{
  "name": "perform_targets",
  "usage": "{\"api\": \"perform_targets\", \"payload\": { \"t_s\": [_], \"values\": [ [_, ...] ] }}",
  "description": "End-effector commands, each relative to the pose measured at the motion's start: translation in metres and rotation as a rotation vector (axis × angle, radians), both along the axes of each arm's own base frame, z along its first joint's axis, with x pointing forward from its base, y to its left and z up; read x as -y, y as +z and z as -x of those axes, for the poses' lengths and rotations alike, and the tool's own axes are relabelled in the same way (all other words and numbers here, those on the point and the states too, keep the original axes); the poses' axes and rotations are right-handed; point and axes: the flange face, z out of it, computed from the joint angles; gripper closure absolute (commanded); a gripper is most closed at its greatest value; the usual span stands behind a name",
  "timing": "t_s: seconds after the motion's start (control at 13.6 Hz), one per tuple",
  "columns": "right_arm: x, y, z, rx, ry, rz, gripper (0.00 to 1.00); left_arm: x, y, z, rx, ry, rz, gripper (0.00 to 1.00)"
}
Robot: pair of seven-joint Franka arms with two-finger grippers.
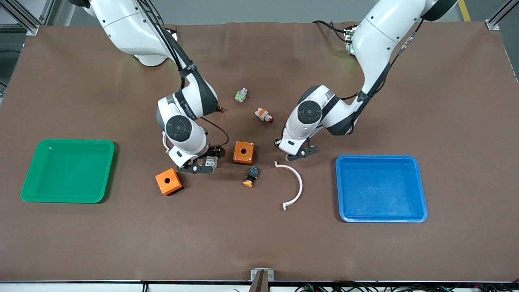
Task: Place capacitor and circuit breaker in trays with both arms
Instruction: 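Grasp the breaker with the right gripper while the left gripper grasps the capacitor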
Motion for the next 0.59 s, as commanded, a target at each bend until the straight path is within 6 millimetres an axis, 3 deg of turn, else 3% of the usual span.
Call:
{"api": "perform_targets", "payload": {
  "t_s": [0.0,0.15,0.37,0.51],
  "values": [
    [-0.004,-0.008,-0.001,0.018,-0.011,-0.016,0.00,-0.003,0.017,-0.012,0.038,0.028,-0.004,1.00],
    [0.000,-0.017,0.004,0.029,-0.017,-0.021,0.00,-0.017,0.050,-0.026,0.071,0.052,-0.006,1.00],
    [0.003,-0.023,0.012,0.032,-0.019,-0.020,0.01,-0.052,0.105,-0.046,0.102,0.091,-0.044,1.00],
    [0.002,-0.024,0.016,0.028,-0.018,-0.018,0.01,-0.070,0.124,-0.055,0.115,0.114,-0.059,1.00]
  ]
}}
